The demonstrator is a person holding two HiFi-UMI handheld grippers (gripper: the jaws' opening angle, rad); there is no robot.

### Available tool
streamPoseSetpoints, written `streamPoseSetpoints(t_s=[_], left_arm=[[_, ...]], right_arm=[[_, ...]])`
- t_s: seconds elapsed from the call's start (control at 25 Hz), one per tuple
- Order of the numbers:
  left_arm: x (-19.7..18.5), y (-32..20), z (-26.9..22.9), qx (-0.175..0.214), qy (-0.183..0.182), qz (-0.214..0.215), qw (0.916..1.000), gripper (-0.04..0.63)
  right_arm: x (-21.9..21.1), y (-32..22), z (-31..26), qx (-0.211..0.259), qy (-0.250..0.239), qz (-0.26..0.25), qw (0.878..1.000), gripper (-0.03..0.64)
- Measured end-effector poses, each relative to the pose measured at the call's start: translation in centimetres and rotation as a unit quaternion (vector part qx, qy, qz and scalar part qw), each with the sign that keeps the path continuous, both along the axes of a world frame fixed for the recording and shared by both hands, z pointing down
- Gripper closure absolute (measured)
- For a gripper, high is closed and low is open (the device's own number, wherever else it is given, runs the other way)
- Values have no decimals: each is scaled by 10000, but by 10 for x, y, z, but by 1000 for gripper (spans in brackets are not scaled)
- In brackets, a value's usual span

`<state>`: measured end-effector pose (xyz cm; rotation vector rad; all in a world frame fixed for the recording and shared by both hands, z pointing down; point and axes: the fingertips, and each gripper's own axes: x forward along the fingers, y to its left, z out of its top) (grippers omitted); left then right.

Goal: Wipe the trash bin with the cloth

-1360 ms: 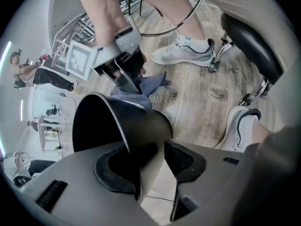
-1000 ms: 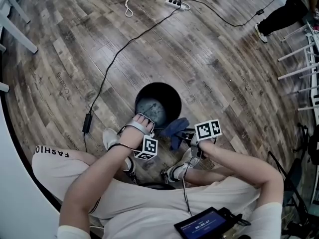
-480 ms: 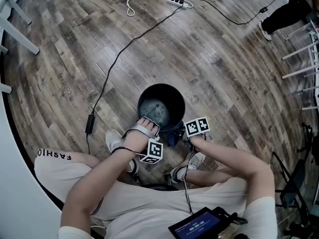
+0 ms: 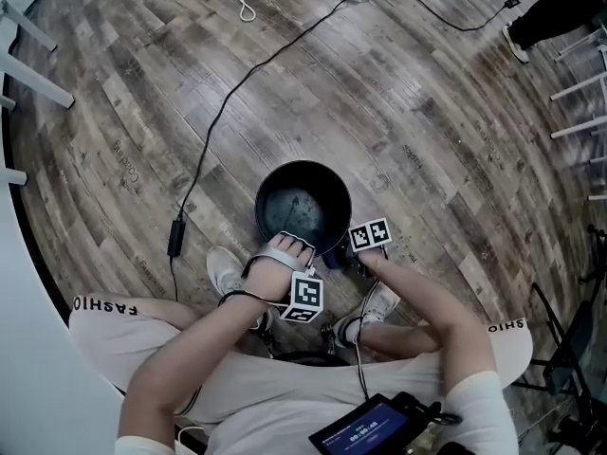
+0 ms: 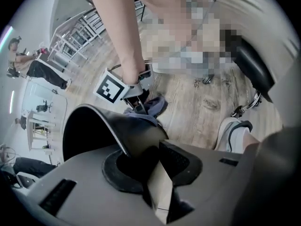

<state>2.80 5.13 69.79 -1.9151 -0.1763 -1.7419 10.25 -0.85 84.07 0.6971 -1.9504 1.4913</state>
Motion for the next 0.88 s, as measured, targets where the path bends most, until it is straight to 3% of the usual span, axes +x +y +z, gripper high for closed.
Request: streamPoseSetpoints(t_s=[0.28, 0.36, 0.6, 0.88], left_arm=[[3, -1, 0, -1, 7, -14, 10000, 477], [2, -1, 1, 75, -31, 24, 10000, 466], [-16, -7, -1, 59, -245, -87, 9996, 426], [-31, -8, 9, 174, -379, 61, 9991, 427]], right_arm=[[9, 0, 13, -394, 208, 460, 9979, 540], [12, 9, -1, -569, 365, 354, 9971, 540], [18, 45, -93, -613, 367, -466, 9964, 540], [2, 54, -189, -437, -316, -119, 9985, 540]])
